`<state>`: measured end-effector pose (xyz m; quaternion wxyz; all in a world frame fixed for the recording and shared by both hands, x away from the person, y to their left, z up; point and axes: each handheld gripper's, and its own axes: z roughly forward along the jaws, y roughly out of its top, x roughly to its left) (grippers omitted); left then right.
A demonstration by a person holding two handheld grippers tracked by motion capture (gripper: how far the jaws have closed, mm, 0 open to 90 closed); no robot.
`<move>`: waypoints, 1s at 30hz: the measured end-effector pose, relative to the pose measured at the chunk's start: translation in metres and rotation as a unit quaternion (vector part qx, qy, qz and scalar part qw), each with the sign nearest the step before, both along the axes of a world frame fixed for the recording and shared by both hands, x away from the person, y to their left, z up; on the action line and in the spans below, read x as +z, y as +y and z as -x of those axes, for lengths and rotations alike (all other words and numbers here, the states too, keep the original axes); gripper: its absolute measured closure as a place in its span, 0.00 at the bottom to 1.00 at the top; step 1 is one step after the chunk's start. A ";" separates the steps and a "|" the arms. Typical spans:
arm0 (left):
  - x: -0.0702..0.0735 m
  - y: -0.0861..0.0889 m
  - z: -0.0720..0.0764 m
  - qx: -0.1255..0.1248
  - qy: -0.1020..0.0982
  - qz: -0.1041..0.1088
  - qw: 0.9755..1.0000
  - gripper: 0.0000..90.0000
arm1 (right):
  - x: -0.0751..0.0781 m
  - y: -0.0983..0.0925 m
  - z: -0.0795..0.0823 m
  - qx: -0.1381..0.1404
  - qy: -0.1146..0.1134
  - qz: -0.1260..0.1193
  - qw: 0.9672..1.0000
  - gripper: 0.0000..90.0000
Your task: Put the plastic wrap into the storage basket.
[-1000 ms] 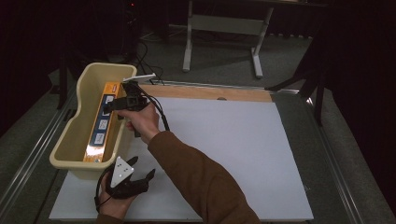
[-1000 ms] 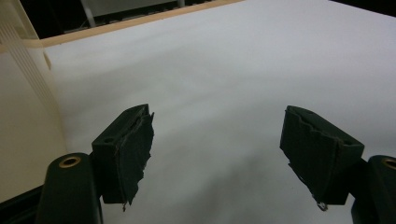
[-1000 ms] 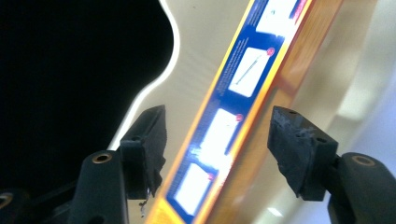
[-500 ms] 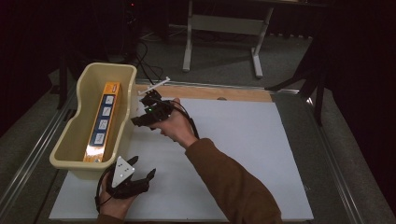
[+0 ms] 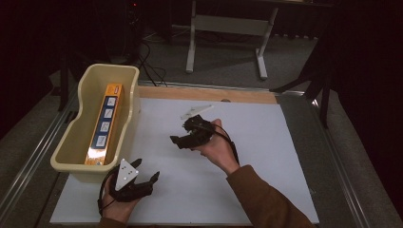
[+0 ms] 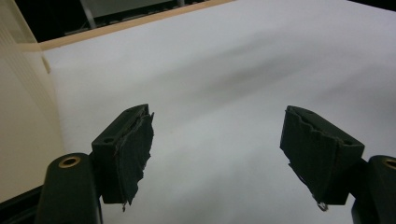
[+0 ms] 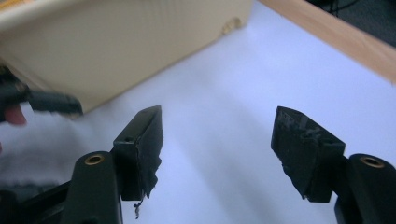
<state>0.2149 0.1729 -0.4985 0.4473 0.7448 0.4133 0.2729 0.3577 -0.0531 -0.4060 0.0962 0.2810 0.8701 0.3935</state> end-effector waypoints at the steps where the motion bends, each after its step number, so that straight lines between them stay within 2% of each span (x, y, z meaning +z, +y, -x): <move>1: 0.000 0.001 0.000 0.002 0.000 0.002 1.000 0.28 | -0.005 -0.006 0.002 -0.005 0.001 -0.004 1.000 0.36; 8: 0.000 0.000 0.001 0.003 0.001 0.000 1.000 0.28 | -0.035 -0.048 0.019 -0.039 -0.009 0.001 0.999 0.33; 13: 0.000 -0.001 0.000 0.001 0.002 -0.003 1.000 0.28 | -0.049 -0.080 0.029 -0.062 -0.034 0.016 0.997 0.32; 14: 0.000 -0.001 0.000 0.001 0.002 -0.004 1.000 0.28 | -0.052 -0.089 0.031 -0.065 -0.034 0.017 0.997 0.32; 15: 0.000 -0.001 0.000 0.001 0.002 -0.004 1.000 0.28 | -0.052 -0.089 0.031 -0.065 -0.034 0.017 0.997 0.32; 16: 0.000 -0.001 0.000 0.000 0.003 -0.004 1.000 0.28 | -0.059 -0.106 0.037 -0.075 -0.035 0.017 0.996 0.31; 17: 0.000 -0.001 0.000 0.000 0.003 -0.004 1.000 0.28 | -0.059 -0.106 0.037 -0.075 -0.035 0.017 0.996 0.31; 18: -0.001 -0.002 0.001 -0.002 0.003 -0.007 1.000 0.28 | -0.063 -0.119 0.041 -0.083 -0.037 0.015 0.996 0.31; 20: -0.001 -0.003 0.001 -0.003 0.003 -0.008 1.000 0.28 | -0.065 -0.123 0.043 -0.087 -0.039 0.014 0.995 0.31; 22: -0.001 -0.003 0.000 -0.003 0.005 -0.010 1.000 0.28 | -0.070 -0.145 0.050 -0.098 -0.043 -0.004 0.994 0.30; 23: -0.001 -0.003 0.000 -0.003 0.005 -0.010 1.000 0.28 | -0.070 -0.145 0.050 -0.098 -0.043 -0.004 0.994 0.30; 24: -0.001 -0.003 0.000 -0.003 0.004 -0.012 1.000 0.28 | -0.073 -0.159 0.054 -0.112 -0.041 -0.025 0.993 0.30; 25: -0.001 -0.004 0.000 -0.004 0.004 -0.013 1.000 0.28 | -0.073 -0.159 0.054 -0.112 -0.041 -0.025 0.993 0.30; 26: -0.001 -0.004 0.000 -0.005 0.003 -0.013 1.000 0.28 | -0.077 -0.172 0.059 -0.128 -0.043 -0.043 0.990 0.30; 27: -0.001 -0.004 0.000 -0.005 0.003 -0.014 1.000 0.28 | -0.077 -0.172 0.059 -0.128 -0.043 -0.043 0.990 0.30; 28: -0.002 -0.004 0.000 -0.006 0.004 -0.014 1.000 0.28 | -0.081 -0.183 0.065 -0.144 -0.043 -0.050 0.987 0.30; 30: -0.002 -0.005 0.000 -0.005 0.004 -0.014 1.000 0.28 | -0.082 -0.187 0.067 -0.150 -0.042 -0.052 0.986 0.30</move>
